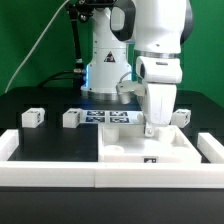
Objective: Assemble one leg
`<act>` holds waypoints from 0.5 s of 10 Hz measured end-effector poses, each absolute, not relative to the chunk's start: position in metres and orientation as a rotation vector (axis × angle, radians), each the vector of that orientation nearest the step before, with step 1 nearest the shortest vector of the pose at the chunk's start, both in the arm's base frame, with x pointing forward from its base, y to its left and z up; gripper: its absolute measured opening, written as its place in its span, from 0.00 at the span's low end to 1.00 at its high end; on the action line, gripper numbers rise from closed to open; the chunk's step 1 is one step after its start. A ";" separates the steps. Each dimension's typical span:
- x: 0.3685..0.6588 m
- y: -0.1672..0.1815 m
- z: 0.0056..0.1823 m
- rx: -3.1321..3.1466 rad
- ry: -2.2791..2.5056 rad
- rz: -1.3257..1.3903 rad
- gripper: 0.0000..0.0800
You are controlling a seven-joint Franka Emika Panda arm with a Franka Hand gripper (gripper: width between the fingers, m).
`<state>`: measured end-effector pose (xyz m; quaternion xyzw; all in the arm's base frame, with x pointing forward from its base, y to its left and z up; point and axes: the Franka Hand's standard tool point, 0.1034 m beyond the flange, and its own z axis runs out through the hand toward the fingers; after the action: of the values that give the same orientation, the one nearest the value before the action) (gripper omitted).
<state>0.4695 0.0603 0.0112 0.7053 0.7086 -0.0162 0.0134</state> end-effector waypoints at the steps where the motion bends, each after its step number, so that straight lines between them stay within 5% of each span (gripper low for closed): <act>1: 0.474 0.066 0.009 2.192 2.213 -0.042 0.07; 5: 0.491 0.085 0.009 2.221 2.187 -0.016 0.07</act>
Offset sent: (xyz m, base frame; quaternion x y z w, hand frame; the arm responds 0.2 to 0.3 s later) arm 0.0244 0.0255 -0.0101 -0.0093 0.0174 0.0111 0.9997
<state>0.4907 0.0854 0.0090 0.7125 0.7016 -0.0051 0.0123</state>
